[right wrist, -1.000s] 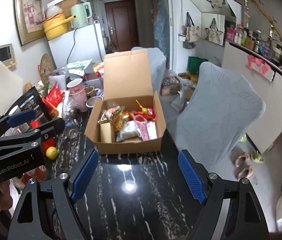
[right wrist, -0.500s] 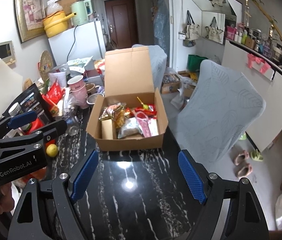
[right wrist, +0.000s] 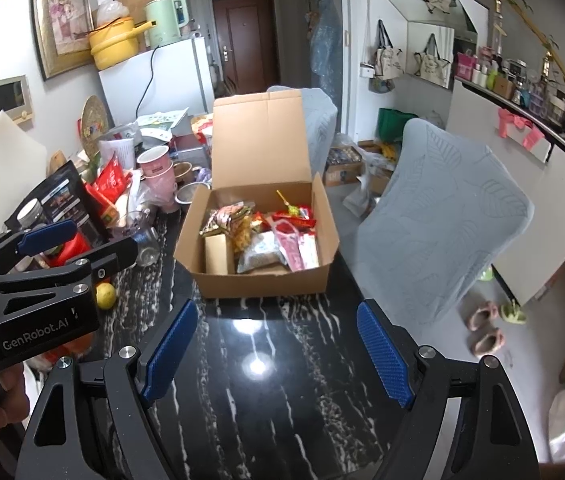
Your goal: Organize snacks
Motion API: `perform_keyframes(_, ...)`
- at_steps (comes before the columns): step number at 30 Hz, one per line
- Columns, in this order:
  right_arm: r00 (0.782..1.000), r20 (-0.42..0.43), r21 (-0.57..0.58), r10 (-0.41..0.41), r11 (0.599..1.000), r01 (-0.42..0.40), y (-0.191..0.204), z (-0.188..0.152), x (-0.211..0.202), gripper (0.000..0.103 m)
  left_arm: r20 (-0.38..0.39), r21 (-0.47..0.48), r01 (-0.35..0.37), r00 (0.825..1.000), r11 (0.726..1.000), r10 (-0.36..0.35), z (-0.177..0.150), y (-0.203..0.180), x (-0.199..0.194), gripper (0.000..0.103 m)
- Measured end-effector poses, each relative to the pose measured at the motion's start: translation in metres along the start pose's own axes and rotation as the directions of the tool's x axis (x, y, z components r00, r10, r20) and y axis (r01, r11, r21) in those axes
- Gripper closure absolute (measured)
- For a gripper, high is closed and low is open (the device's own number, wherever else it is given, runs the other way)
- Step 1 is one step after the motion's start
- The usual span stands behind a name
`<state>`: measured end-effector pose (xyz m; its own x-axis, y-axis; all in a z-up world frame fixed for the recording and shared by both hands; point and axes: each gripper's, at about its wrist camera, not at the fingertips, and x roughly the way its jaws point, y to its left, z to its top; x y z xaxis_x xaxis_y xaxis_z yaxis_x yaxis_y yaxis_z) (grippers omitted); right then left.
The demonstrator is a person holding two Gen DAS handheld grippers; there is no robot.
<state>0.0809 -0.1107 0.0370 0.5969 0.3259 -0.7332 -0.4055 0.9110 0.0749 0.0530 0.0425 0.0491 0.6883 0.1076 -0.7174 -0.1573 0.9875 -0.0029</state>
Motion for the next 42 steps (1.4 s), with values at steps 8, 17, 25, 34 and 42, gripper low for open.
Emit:
perform_keyframes(8, 1.000, 0.003, 0.004, -0.006, 1.000, 0.006, -0.0009, 0.0004, -0.0015, 0.020, -0.003, -0.001, 0.005, 1.000, 1.000, -0.005, 0.0004, -0.0001, -0.0005, 0.023)
perform_keyframes(17, 1.000, 0.007, 0.013, -0.014, 1.000, 0.014, -0.0034, -0.0007, -0.0052, 0.020, -0.007, 0.012, 0.017, 1.000, 1.000, -0.017, -0.0018, -0.0018, -0.0013, 0.023)
perform_keyframes(25, 1.000, 0.009, 0.023, -0.024, 0.999, 0.023, -0.0074, -0.0024, -0.0081, 0.020, -0.012, 0.019, 0.024, 1.000, 1.000, -0.023, -0.0025, -0.0043, -0.0014, 0.023)
perform_keyframes(34, 0.999, 0.005, 0.028, -0.031, 0.999, 0.031, -0.0083, -0.0025, -0.0081, 0.020, -0.017, 0.026, 0.033, 0.999, 0.999, -0.033, -0.0022, -0.0057, -0.0001, 0.023)
perform_keyframes(42, 0.999, 0.003, 0.032, -0.040, 0.999, 0.039, -0.0088, -0.0020, -0.0072, 0.020, -0.027, 0.033, 0.043, 0.999, 0.999, -0.043, -0.0019, -0.0064, 0.0031, 0.023)
